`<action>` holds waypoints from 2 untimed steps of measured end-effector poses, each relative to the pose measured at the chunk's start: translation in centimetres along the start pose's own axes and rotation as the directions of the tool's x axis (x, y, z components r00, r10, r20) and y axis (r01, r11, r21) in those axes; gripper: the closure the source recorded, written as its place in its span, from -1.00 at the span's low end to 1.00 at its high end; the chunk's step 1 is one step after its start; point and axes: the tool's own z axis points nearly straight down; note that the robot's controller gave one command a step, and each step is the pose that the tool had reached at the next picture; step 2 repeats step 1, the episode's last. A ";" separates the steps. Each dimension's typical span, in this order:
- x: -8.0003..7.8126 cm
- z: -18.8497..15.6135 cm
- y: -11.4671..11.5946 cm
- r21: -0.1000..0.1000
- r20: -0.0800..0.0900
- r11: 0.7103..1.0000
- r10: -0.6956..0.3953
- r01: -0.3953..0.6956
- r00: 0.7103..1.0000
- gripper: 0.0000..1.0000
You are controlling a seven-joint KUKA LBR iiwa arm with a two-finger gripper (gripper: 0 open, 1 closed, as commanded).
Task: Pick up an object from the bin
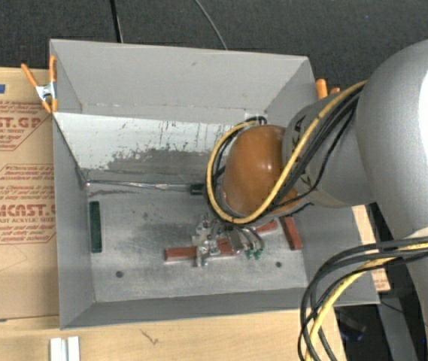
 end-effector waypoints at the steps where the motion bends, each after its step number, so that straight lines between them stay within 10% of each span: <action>1: 0.7 -19.3 0.1 -0.001 -0.019 0.999 -0.049 0.049 0.999 1.00; 2: 0.7 -19.3 0.1 -0.001 -0.019 0.999 -0.049 0.049 0.999 1.00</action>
Offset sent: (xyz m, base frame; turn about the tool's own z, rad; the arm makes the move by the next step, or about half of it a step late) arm 0.0000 0.0000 0.0000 0.0000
